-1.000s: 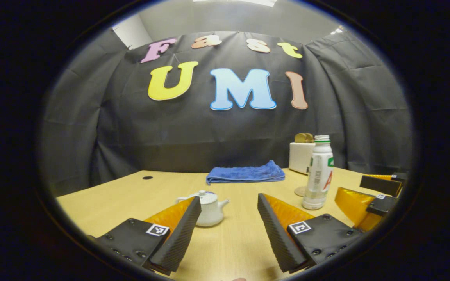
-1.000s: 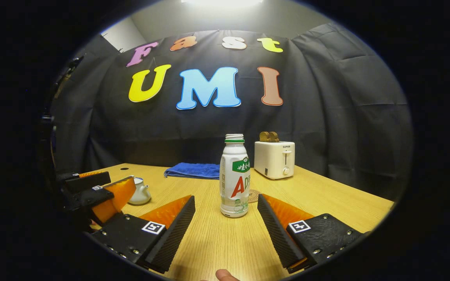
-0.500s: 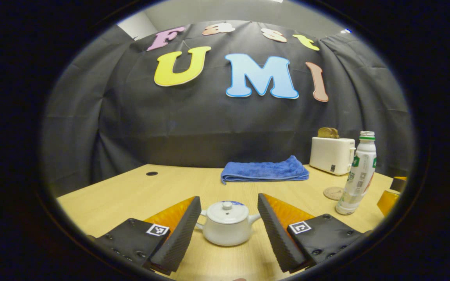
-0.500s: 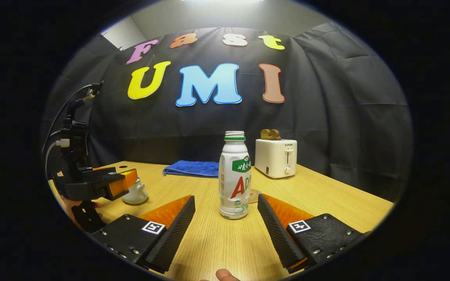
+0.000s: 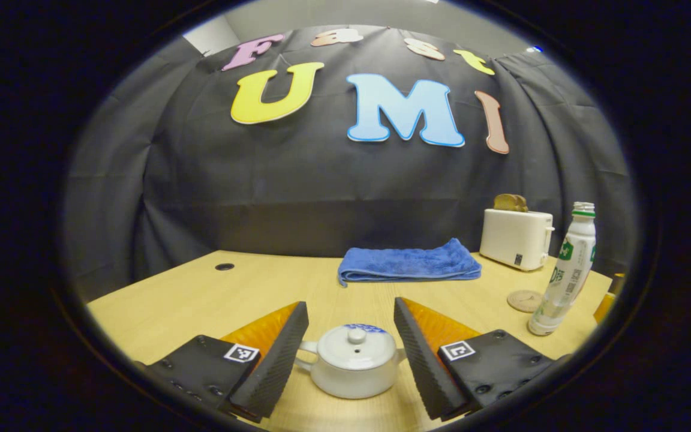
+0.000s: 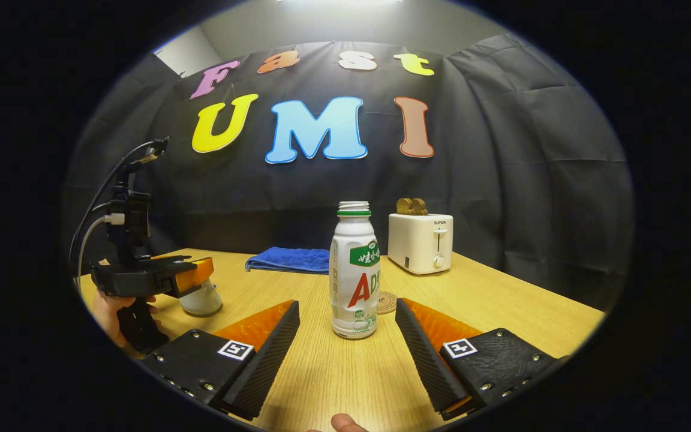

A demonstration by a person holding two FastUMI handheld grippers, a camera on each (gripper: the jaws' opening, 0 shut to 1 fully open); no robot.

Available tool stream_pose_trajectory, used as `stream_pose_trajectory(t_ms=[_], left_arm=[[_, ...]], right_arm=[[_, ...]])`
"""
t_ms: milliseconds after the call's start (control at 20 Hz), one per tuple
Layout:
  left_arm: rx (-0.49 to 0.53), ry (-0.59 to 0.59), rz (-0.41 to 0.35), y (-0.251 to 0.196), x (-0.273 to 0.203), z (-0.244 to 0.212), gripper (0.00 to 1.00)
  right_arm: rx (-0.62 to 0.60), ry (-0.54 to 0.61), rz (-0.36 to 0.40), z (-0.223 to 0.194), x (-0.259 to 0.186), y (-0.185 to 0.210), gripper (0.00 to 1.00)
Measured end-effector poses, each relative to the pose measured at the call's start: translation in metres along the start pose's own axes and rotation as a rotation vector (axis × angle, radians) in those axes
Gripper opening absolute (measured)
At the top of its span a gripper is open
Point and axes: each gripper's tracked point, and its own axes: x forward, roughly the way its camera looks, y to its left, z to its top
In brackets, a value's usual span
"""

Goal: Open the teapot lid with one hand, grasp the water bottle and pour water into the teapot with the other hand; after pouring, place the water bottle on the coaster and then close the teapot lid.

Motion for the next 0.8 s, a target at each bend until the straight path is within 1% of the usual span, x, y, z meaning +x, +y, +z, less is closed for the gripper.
stream_pose_trajectory(t_ms=[100,150,200,250,350,400,500,550,650,800], left_arm=[[0.032,0.003,-0.015,0.003,0.000,0.000,0.86],[0.034,0.005,-0.025,0.003,0.001,0.001,0.67],[0.026,0.013,-0.016,0.003,-0.002,0.000,0.49],[0.023,0.035,-0.030,-0.003,0.000,-0.005,0.31],[0.037,0.036,-0.014,0.001,-0.005,-0.003,0.29],[0.052,0.038,-0.009,0.005,-0.003,-0.004,0.17],[0.069,0.035,-0.018,0.007,-0.004,-0.003,0.17],[0.060,0.025,-0.018,0.007,-0.003,0.000,0.17],[0.063,0.020,-0.025,0.005,-0.002,0.000,0.08],[0.061,0.020,-0.031,0.005,-0.001,-0.001,0.08]], right_arm=[[0.007,0.001,-0.002,0.000,0.001,-0.001,0.99],[0.016,0.004,0.001,0.000,0.000,-0.001,0.99],[0.024,0.006,0.006,-0.001,0.000,-0.001,0.99],[0.032,0.008,0.009,0.000,0.000,-0.001,0.99],[0.042,-0.003,0.010,0.003,0.000,-0.002,0.99],[0.042,-0.006,0.011,0.003,0.001,-0.003,0.99],[0.035,-0.006,0.021,0.004,0.002,-0.002,0.99],[0.033,-0.008,0.030,0.005,0.002,-0.002,0.99],[0.024,-0.012,0.028,0.007,0.004,-0.004,0.99],[0.005,-0.022,0.024,0.012,0.008,-0.006,0.99]])
